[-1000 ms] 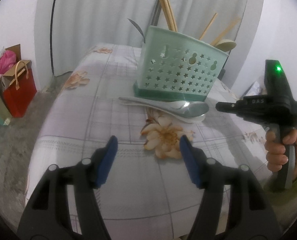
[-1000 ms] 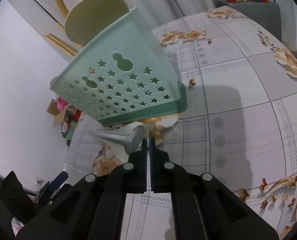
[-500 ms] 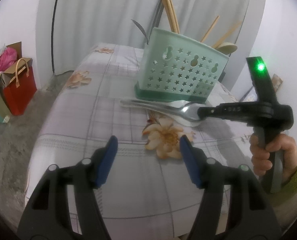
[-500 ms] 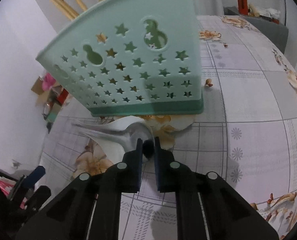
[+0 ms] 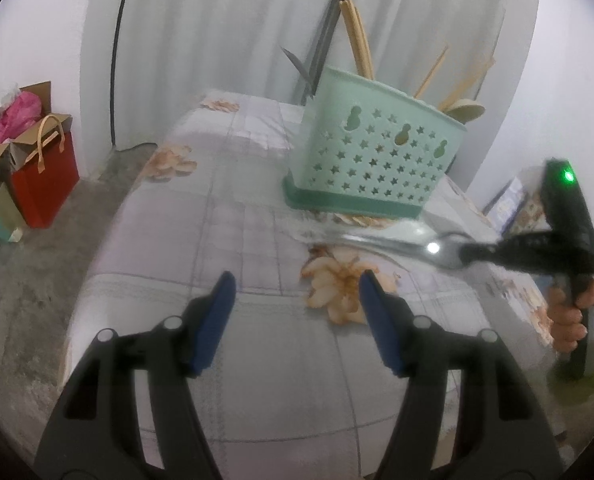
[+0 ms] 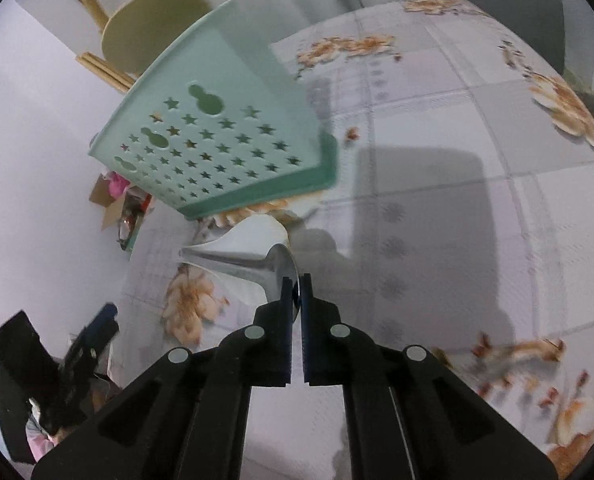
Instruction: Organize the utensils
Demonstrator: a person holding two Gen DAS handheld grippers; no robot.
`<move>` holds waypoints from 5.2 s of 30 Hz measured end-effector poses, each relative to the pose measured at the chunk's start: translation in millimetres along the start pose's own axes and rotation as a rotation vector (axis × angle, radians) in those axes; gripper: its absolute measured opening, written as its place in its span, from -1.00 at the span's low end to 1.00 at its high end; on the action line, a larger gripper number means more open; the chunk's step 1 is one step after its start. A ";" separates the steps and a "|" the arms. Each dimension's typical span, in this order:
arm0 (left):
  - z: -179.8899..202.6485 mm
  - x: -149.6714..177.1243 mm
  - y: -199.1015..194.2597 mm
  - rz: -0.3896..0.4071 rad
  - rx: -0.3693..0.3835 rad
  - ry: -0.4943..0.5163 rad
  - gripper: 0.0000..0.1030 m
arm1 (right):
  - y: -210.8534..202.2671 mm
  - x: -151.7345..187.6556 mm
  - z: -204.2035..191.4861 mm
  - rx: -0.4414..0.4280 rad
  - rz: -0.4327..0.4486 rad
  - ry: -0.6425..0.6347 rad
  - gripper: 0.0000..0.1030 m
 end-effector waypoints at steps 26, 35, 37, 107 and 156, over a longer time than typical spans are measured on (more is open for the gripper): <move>73.1 -20.5 109.2 -0.173 0.115 0.199 -0.88 | -43.1 0.9 53.6 -0.002 0.024 0.012 -0.93; 78.2 -32.3 104.0 -0.130 0.158 0.179 -0.89 | -49.6 -0.5 59.7 -0.010 0.032 0.019 -0.93; 86.3 -28.5 108.3 -0.156 0.179 0.213 -0.89 | -49.3 -0.7 61.2 -0.015 0.032 0.025 -0.93; 14.9 46.9 -25.9 -0.245 0.011 0.245 -0.97 | -23.4 -16.0 34.4 -0.035 0.014 0.089 -0.95; -29.2 17.8 -20.4 -0.171 0.223 -0.113 -0.07 | 39.9 -12.9 -3.7 -0.097 -0.052 0.040 -0.83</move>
Point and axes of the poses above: each gripper's, at about its wrist camera, not at the fingertips, and y roughly the way its jaws point, z to its right, x to its underside, the point moved 8 cm from there along y, roughly the way its jaws point, and after that the axes turned 9 degrees about y, right-handed, at the moved point
